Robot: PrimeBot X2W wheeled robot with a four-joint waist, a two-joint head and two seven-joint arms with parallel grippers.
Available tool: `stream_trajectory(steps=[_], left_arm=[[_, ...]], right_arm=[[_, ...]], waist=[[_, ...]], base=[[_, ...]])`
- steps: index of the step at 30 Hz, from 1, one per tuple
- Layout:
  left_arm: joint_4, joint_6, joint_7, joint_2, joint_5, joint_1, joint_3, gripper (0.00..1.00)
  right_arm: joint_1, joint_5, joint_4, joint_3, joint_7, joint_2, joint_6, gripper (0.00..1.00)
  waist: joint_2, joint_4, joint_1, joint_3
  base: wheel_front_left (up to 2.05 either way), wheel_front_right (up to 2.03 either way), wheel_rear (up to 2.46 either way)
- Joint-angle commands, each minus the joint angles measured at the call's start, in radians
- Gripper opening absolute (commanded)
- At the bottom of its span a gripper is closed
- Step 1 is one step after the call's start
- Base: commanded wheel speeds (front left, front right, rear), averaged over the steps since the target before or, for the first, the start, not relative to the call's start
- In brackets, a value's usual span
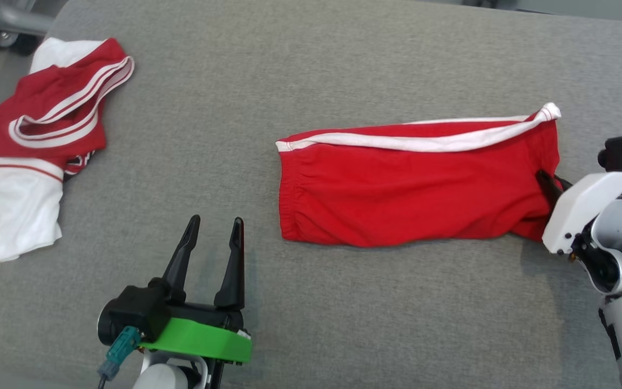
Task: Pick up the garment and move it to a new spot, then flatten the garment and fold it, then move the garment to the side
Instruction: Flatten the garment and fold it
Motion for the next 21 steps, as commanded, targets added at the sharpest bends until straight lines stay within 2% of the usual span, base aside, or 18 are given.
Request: stream_trajectory(steps=[1, 6, 13, 18, 21], left_arm=[[0.002, -0.009, 0.000, 0.002, 0.018, 0.020, 0.010, 1.00], [0.000, -0.018, 0.000, 0.002, 0.031, 0.042, 0.031, 1.00], [0.007, -0.031, 0.000, 0.002, 0.049, 0.057, 0.042, 1.00], [0.005, -0.029, -0.001, 0.002, 0.049, 0.068, 0.046, 1.00], [0.005, -0.023, 0.000, 0.002, 0.043, 0.081, 0.048, 1.00]], right_arm=[[0.040, 0.014, -0.026, -0.015, 0.002, 0.000, -0.001, 0.00], [0.130, 0.066, -0.071, -0.089, -0.008, 0.038, -0.001, 0.00], [0.121, 0.080, 0.055, -0.201, -0.094, 0.079, -0.001, 0.00], [0.098, 0.088, 0.143, -0.306, -0.150, 0.045, -0.001, 0.00], [0.094, 0.087, 0.170, -0.376, -0.171, 0.001, -0.001, 0.00]], waist=[[0.0000, -0.114, 0.0000, -0.077], [0.0000, -0.142, 0.0000, -0.087], [0.0000, -0.137, 0.0000, -0.093], [0.0000, -0.121, 0.0000, -0.103], [0.0000, -0.115, 0.0000, -0.114]], base=[[0.00, 0.00, 0.00], [0.00, 0.00, 0.00], [0.00, 0.00, 0.00], [0.00, 0.00, 0.00], [0.00, 0.00, 0.00]])
